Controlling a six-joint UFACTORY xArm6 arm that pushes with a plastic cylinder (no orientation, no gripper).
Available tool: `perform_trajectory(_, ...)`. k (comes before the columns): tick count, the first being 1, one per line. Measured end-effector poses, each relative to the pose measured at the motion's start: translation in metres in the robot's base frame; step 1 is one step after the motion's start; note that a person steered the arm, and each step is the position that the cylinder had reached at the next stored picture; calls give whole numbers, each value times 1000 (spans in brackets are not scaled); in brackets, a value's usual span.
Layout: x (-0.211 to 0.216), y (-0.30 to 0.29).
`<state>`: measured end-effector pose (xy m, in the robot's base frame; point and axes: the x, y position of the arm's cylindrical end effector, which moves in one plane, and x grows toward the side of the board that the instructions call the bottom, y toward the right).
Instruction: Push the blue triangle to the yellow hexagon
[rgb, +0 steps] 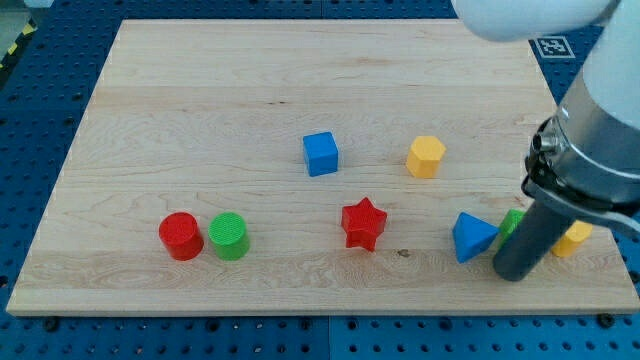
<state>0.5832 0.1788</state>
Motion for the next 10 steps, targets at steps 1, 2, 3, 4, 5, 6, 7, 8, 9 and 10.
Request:
perform_trajectory(1, -18, -1)
perform_trajectory(2, -22, -1)
perform_trajectory(3, -5, -1)
perform_trajectory(4, 5, -1)
perform_trajectory(5, 2, -3)
perform_trajectory(6, 0, -18)
perform_trajectory(7, -1, -25)
perform_trajectory(8, -10, -25)
perform_trajectory(9, -31, -25)
perform_trajectory(10, -51, -26)
